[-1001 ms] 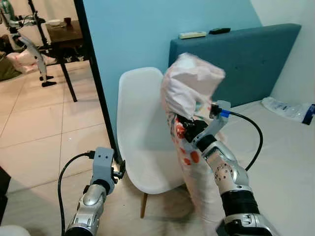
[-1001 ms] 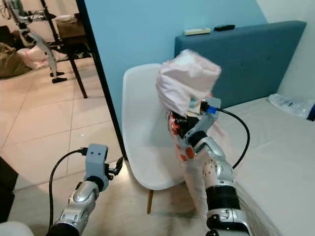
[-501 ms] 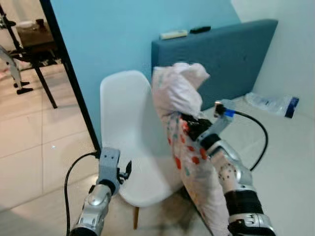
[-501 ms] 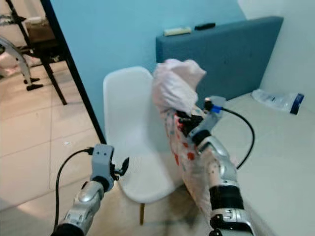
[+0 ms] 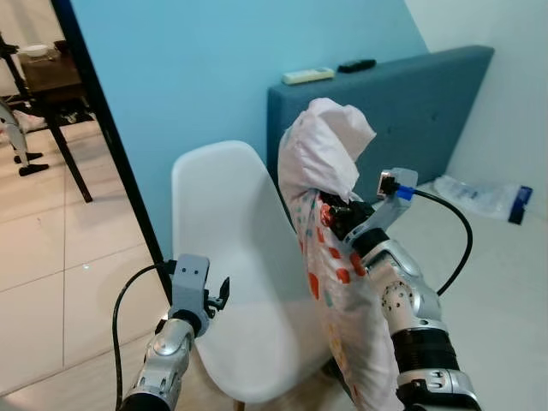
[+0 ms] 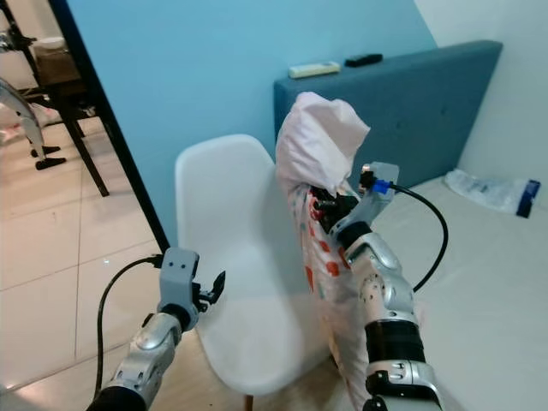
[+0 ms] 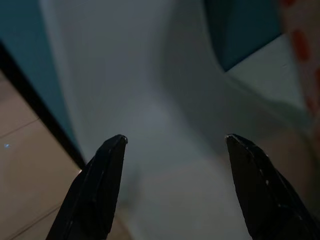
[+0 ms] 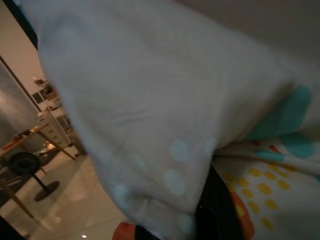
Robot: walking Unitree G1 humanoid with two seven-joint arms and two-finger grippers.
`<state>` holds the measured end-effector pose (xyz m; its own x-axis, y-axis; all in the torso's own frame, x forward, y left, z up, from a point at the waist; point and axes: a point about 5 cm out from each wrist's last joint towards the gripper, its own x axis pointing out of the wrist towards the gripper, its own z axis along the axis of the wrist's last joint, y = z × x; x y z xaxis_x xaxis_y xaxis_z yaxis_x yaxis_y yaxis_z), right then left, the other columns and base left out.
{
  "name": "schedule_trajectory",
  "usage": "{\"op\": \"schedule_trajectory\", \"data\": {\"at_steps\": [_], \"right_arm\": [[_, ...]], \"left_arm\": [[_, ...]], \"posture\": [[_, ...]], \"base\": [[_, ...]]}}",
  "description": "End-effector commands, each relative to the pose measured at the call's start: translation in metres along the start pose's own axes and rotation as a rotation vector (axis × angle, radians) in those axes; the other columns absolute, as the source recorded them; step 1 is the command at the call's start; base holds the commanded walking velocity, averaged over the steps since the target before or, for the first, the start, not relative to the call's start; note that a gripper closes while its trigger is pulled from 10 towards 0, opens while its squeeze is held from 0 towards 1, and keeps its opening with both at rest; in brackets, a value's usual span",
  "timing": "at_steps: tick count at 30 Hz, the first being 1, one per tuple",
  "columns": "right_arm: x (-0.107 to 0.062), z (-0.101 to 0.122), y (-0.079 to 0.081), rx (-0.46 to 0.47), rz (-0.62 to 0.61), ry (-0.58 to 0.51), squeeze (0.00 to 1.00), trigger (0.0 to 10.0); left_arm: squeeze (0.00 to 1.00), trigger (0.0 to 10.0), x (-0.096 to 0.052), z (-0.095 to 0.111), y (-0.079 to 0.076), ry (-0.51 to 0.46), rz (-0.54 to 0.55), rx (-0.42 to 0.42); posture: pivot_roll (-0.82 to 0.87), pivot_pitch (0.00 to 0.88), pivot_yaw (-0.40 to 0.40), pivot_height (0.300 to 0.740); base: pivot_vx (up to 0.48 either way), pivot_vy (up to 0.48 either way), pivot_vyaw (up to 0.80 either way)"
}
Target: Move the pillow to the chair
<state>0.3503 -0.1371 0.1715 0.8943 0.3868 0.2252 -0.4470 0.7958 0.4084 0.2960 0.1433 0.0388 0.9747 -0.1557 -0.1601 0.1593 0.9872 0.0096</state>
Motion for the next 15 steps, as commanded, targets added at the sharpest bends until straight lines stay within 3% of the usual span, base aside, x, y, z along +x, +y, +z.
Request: {"op": "schedule_trajectory", "data": {"at_steps": [1, 5, 10, 12, 13, 15], "right_arm": [[0.005, 0.013, 0.006, -0.021, 0.032, -0.062, 0.0, 10.0], [0.008, 0.017, 0.008, -0.022, 0.035, -0.075, 0.0, 10.0], [0.016, 0.021, 0.02, -0.091, 0.111, -0.053, 0.0, 10.0], [0.027, 0.026, 0.039, -0.095, 0.209, -0.062, 0.0, 10.0], [0.027, 0.026, 0.039, -0.095, 0.209, -0.062, 0.0, 10.0], [0.038, 0.036, 0.06, -0.071, 0.301, -0.1, 0.0, 10.0]], "left_arm": [[0.0, 10.0, -0.001, -0.001, 0.001, 0.005, 0.003, 0.004], [0.0, 10.0, -0.001, -0.002, 0.001, 0.006, 0.002, 0.005], [0.0, 10.0, -0.002, -0.003, -0.001, 0.014, 0.004, -0.007], [0.0, 10.0, -0.002, -0.003, -0.003, 0.015, 0.0, -0.002], [0.0, 10.0, -0.002, -0.003, -0.003, 0.015, 0.0, -0.002], [0.0, 10.0, -0.002, -0.004, -0.004, 0.016, -0.003, 0.001]], "posture": [[0.03, 0.0, -0.002, 0.74], [0.02, 0.0, -0.002, 0.74], [0.02, 0.0, 0.003, 0.74], [0.02, 0.0, 0.005, 0.74], [0.02, 0.0, 0.005, 0.74], [0.02, 0.005, 0.006, 0.74]], "base": [[0.349, 0.0, 0.0], [0.339, 0.0, 0.0], [0.0, 0.0, 0.0], [0.0, 0.0, 0.0], [0.0, 0.0, 0.0], [0.0, 0.0, 0.0]]}}
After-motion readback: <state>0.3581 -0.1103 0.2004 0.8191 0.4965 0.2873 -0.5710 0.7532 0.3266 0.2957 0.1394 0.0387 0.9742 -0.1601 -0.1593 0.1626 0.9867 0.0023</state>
